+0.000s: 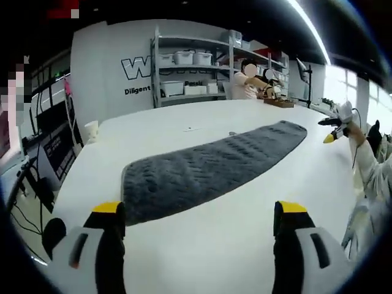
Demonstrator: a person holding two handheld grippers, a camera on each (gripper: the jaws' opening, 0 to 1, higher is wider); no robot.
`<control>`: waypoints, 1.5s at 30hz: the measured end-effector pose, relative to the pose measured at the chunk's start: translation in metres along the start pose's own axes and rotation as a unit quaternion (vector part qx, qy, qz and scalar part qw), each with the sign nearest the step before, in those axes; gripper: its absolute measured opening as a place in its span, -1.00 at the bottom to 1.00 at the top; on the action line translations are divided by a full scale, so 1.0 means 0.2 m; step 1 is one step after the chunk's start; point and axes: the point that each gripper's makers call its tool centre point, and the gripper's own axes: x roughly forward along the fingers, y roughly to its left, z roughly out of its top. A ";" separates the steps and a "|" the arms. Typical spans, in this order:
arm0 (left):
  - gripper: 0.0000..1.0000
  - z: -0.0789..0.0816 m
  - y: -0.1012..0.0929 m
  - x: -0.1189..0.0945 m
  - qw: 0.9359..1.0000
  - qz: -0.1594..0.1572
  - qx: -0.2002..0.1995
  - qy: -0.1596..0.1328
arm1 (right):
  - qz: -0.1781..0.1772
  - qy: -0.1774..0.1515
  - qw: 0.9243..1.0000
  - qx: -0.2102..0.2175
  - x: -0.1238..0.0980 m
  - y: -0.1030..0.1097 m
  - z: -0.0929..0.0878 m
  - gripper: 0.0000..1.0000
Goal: Open the folded towel by lifting each exposed corner and separating the folded layers until the towel lies flat within the target outline without major curled edges
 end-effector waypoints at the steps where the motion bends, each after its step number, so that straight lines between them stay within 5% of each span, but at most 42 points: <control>1: 0.98 -0.01 -0.01 0.00 1.000 -0.003 -0.001 0.000 | 0.000 0.002 1.000 -0.001 0.00 -0.01 0.00 0.91; 17: 0.97 -0.06 -0.06 -0.10 1.000 -0.008 -0.005 0.006 | 0.001 0.015 1.000 -0.024 0.07 -0.21 0.14 0.89; 24: 0.95 -0.08 -0.07 -0.13 1.000 -0.007 -0.006 0.008 | 0.003 -0.009 1.000 -0.015 0.12 -0.29 0.25 0.82; 36: 0.94 -0.08 -0.13 -0.15 1.000 -0.017 0.002 0.010 | 0.004 -0.033 0.999 0.001 0.32 -0.42 0.38 0.67; 45: 0.93 -0.08 -0.15 -0.14 1.000 -0.018 0.003 0.012 | 0.009 -0.025 1.000 0.016 0.51 -0.49 0.38 0.42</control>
